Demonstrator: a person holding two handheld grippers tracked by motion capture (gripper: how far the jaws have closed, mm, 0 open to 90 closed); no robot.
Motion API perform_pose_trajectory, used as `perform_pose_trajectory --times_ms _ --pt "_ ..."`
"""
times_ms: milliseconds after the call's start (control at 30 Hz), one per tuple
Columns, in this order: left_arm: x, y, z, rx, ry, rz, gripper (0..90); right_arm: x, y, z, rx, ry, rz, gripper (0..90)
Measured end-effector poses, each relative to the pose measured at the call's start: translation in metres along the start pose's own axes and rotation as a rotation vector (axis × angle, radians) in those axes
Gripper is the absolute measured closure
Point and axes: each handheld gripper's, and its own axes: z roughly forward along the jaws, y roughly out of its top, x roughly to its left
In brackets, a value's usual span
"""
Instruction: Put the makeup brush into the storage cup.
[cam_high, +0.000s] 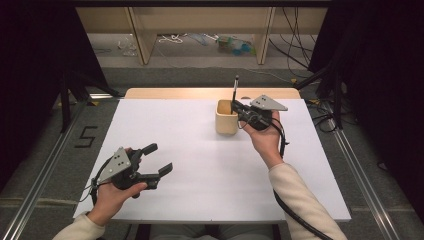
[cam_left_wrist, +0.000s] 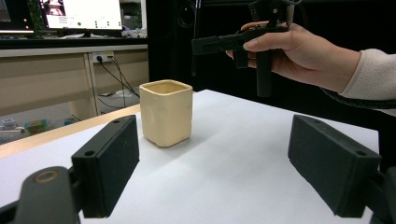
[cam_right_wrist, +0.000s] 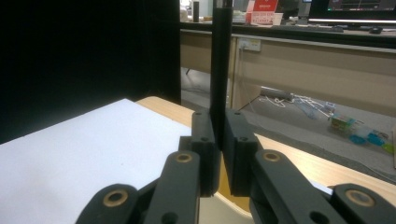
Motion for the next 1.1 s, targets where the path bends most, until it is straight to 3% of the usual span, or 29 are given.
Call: perform_pose_trajectory --times_ms 400,667,767,833,1067,1100 --pt "0.0001 0.0 -0.0004 0.003 0.005 -0.001 16.4 -0.0007 0.0003 0.002 0.007 -0.002 0.019 84.4" --pt "0.0005 0.0003 -0.0007 0.002 0.005 0.002 16.5 -0.0034 0.0001 0.0033 0.018 -0.015 0.009 84.4" --pt "0.0005 0.0003 -0.0008 0.002 0.006 -0.004 16.6 -0.0045 -0.0009 0.0065 -0.002 -0.023 -0.001 84.4" --pt "0.0005 0.0003 -0.0007 0.001 0.007 -0.003 16.6 -0.0032 -0.0008 0.0064 0.011 -0.018 0.021 84.4" --pt "0.0006 0.0002 -0.0008 0.002 0.008 -0.005 16.6 -0.0062 -0.0009 0.0089 -0.004 -0.03 -0.004 84.4" --pt "0.0007 0.0002 -0.0008 0.003 0.007 -0.004 16.6 -0.0066 -0.0006 0.0085 0.018 -0.028 0.008 84.4"
